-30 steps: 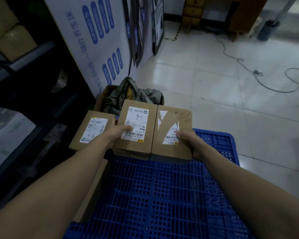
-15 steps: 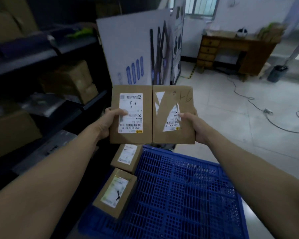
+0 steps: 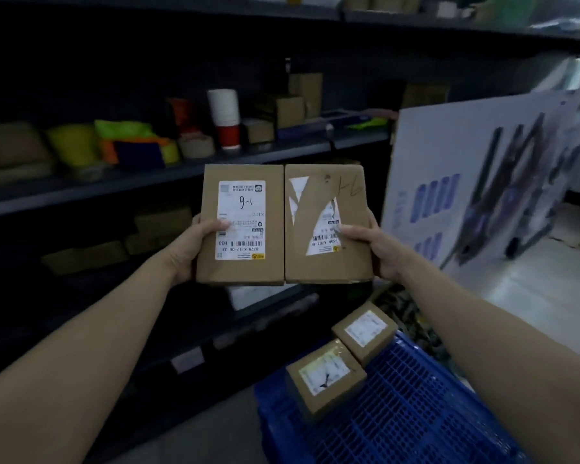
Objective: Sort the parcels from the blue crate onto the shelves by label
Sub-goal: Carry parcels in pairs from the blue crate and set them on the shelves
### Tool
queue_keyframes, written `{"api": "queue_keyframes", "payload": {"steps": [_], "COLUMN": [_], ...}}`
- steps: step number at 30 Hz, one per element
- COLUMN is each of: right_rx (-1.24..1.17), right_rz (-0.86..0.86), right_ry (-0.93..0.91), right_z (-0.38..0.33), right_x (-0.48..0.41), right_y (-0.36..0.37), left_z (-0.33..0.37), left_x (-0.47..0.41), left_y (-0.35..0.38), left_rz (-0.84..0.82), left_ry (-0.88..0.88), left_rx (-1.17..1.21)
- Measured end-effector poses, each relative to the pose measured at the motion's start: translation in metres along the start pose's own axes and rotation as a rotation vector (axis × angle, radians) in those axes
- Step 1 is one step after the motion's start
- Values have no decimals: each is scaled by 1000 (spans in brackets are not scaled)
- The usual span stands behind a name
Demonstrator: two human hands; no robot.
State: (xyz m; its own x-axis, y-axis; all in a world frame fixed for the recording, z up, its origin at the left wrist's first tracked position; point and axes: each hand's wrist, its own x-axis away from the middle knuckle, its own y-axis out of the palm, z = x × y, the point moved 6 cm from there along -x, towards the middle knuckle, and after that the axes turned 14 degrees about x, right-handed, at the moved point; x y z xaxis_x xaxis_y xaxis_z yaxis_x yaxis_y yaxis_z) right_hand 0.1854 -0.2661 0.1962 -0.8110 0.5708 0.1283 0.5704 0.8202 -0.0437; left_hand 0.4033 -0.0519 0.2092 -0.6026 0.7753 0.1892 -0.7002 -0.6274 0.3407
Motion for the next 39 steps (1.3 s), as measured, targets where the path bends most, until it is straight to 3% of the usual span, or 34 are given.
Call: {"api": "queue_keyframes", "payload": {"steps": [10, 21, 31, 39], "right_rx": [69, 187, 240, 395], "right_rz": [-574, -1141, -1538, -1817], "right_ry": [-67, -112, -128, -197], "right_z": [-29, -38, -18, 5], "right_x": [-4, 132, 321, 460], "right_y": [282, 618, 862, 985], "left_z": [36, 25, -5, -50], "left_x": [239, 562, 833, 968], "left_y": [-213, -375, -422, -403], "left_rz": [559, 1038, 1410, 1649], "left_ry": [261, 440, 577, 631], "left_rx": [93, 174, 213, 330]}}
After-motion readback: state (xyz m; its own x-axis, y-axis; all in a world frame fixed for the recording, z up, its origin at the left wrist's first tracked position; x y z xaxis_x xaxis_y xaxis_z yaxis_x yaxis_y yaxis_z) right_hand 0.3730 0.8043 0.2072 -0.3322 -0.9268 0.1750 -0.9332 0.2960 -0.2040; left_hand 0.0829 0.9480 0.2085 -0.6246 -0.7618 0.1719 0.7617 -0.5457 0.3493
